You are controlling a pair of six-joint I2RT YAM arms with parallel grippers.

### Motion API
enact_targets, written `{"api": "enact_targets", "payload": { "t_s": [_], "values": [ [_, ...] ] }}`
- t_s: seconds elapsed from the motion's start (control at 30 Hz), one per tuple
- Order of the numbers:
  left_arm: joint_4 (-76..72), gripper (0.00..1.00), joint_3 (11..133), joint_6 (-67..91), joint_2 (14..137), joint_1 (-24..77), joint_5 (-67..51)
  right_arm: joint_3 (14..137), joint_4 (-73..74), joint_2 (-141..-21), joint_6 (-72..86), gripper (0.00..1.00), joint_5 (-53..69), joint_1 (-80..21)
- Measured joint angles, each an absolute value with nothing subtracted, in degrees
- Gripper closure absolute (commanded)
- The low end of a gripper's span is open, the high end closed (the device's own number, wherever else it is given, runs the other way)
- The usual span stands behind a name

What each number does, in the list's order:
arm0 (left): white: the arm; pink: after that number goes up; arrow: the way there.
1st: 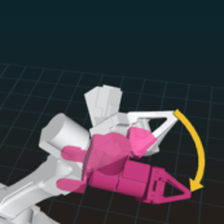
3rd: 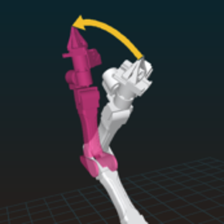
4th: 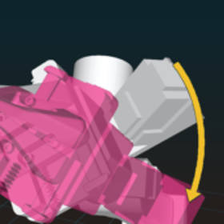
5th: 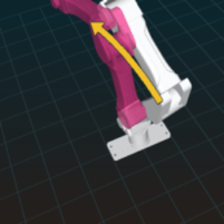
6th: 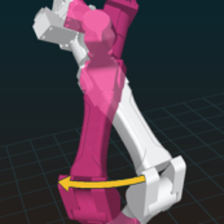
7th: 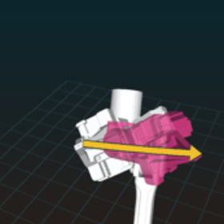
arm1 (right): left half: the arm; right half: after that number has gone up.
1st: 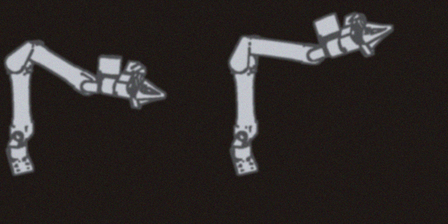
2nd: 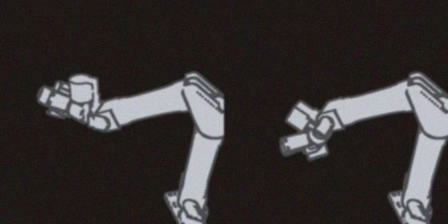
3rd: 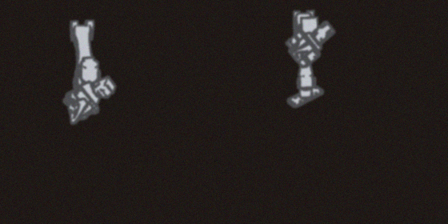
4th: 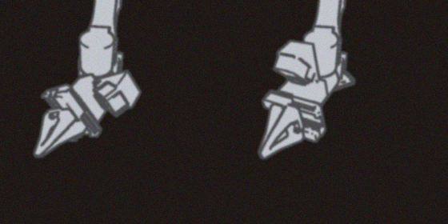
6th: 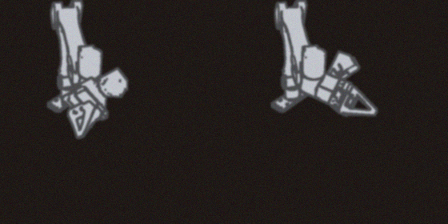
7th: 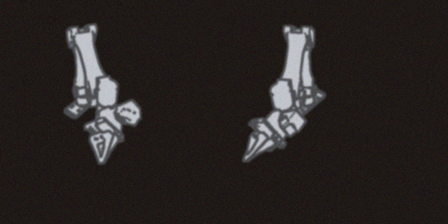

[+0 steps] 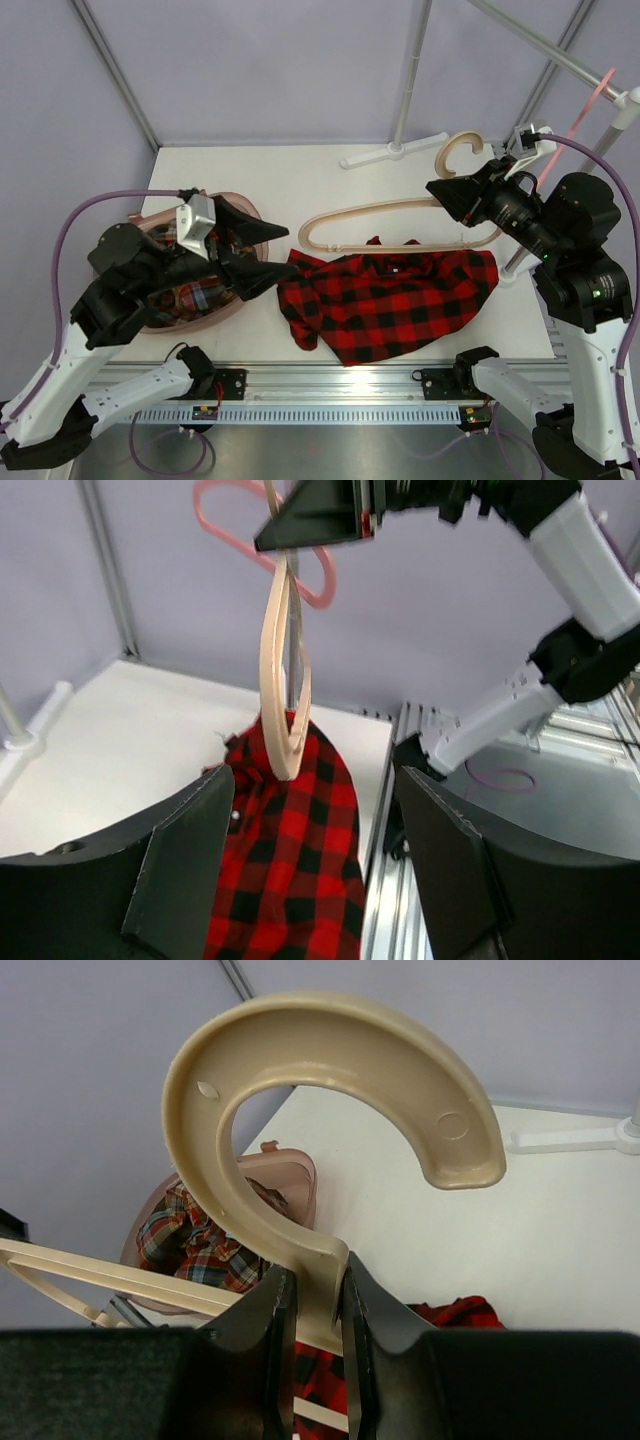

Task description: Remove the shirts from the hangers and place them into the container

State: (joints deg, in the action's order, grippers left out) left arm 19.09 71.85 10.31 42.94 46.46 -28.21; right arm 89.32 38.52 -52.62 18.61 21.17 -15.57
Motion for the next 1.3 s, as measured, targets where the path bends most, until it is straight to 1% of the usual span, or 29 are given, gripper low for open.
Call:
{"api": "enact_targets", "payload": {
  "t_s": [0.17, 0.43, 0.5, 0.63, 0.73, 0.77, 0.8, 0.83, 0.87, 0.97, 1.0, 1.03, 1.13, 1.2, 1.23, 1.27, 1.3],
  "values": [
    [19.73, 0.31, 69.87, 8.43, 44.69, 46.46, -33.91, 89.56, 40.36, -52.23, 18.13, 1.00, 23.11, -15.57],
    [16.62, 0.33, 68.86, 8.03, 47.53, 46.46, -38.87, 89.56, 41.45, -52.40, 17.74, 1.00, 26.20, -15.57],
    [15.25, 0.34, 68.88, 8.38, 48.38, 46.46, -39.40, 89.56, 41.47, -52.64, 17.72, 1.00, 26.98, -15.57],
    [13.72, 0.42, 69.65, 9.02, 50.61, 46.46, -40.03, 89.23, 41.47, -52.93, 17.47, 1.00, 28.10, -15.57],
    [12.69, 0.55, 70.59, 9.72, 52.14, 46.46, -40.07, 88.66, 41.50, -52.95, 17.12, 1.00, 28.27, -15.57],
    [12.34, 0.62, 70.81, 10.11, 52.53, 46.46, -40.03, 88.47, 41.47, -52.93, 17.02, 1.00, 28.25, -15.57],
    [11.99, 0.80, 70.91, 10.48, 52.82, 46.46, -39.88, 88.33, 41.54, -52.90, 16.82, 1.00, 28.25, -15.57],
    [11.79, 0.91, 70.96, 11.11, 53.01, 46.46, -39.68, 88.20, 41.54, -52.88, 16.60, 1.00, 28.23, -15.57],
    [11.70, 1.00, 71.00, 11.40, 53.15, 46.48, -39.35, 88.14, 41.56, -52.88, 16.40, 1.00, 28.21, -15.57],
    [11.64, 1.00, 71.00, 12.69, 53.25, 46.13, -36.18, 88.16, 41.63, -52.77, 16.12, 1.00, 27.97, -15.29],
    [11.53, 1.00, 70.96, 13.17, 53.21, 46.09, -35.57, 88.16, 41.63, -52.77, 15.97, 0.84, 27.90, -15.22],
    [11.18, 1.00, 70.83, 13.65, 53.01, 46.19, -34.98, 88.31, 41.67, -52.75, 15.92, 0.71, 27.92, -15.22],
    [10.68, 1.00, 69.80, 14.66, 51.66, 46.46, -32.27, 90.06, 41.95, -53.04, 15.66, 0.52, 28.64, -15.22],
    [11.27, 1.00, 69.58, 14.66, 50.30, 46.46, -30.11, 92.25, 42.78, -53.58, 15.29, 0.38, 28.77, -15.27],
    [11.40, 1.00, 69.58, 14.57, 49.65, 46.46, -29.06, 93.89, 43.31, -53.89, 15.16, 0.25, 28.71, -15.27],
    [11.53, 1.00, 69.58, 14.46, 48.90, 46.46, -27.86, 95.44, 43.55, -54.08, 15.27, 0.18, 28.67, -15.27],
    [11.70, 1.00, 69.58, 14.37, 48.27, 46.46, -26.96, 97.10, 43.81, -54.17, 15.46, 0.08, 28.67, -15.27]
  ]
}}
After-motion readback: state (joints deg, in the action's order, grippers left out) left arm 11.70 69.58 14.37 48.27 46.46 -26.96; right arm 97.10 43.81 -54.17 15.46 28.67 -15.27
